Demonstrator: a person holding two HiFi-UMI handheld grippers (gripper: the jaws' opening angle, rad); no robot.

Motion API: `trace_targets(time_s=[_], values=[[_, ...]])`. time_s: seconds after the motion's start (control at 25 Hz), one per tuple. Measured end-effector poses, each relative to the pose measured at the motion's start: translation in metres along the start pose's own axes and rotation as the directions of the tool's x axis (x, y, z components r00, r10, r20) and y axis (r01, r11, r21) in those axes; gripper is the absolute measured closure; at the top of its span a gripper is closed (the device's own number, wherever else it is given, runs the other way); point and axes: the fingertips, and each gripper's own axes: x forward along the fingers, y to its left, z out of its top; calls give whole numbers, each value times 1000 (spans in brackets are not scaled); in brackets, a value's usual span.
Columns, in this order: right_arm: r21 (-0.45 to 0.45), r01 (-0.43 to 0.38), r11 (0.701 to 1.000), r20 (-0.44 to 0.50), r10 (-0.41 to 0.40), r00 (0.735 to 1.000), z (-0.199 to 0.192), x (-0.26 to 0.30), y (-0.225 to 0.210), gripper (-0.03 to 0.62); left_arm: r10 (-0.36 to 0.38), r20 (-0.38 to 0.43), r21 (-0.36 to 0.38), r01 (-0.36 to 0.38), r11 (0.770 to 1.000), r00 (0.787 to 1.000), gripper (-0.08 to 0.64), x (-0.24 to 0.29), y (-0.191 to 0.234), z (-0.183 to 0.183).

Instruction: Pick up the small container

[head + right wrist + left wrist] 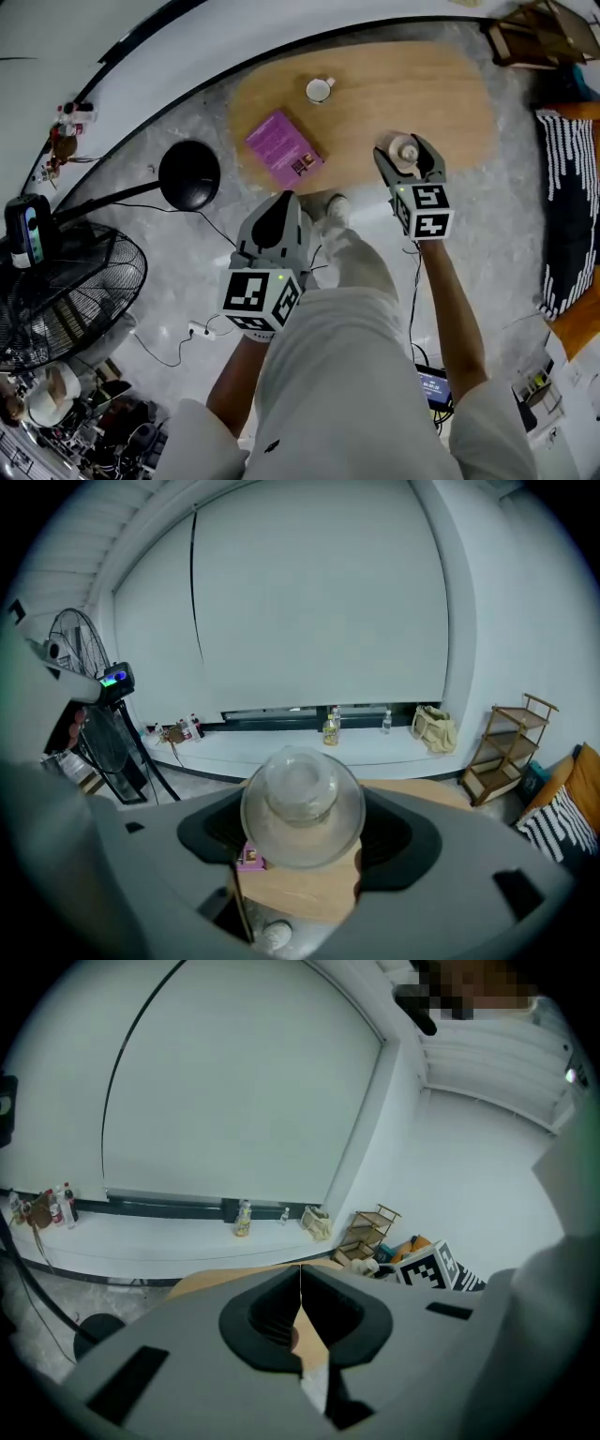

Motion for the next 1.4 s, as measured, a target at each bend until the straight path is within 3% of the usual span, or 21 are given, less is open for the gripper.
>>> trace_targets(time_s=[0.28,0.64,1.04,1.4], values=[[-35,-19,999,54,21,998,37,-46,11,256,14,59,17,-15,1000,998,538,-23,-8,23],[-16,-35,999,91,37,995,68,-102,24,256,33,117,33,-37,999,993,538,-45,-17,52],[-20,-35,999,136,38,990,81,-155,44,256,-17,122,113,4,994,992,538,-66,-30,60],[-1,-15,1000,185,15,983,94,-197,50,255,-29,203,77,13,997,979,538,-89,-26,77]])
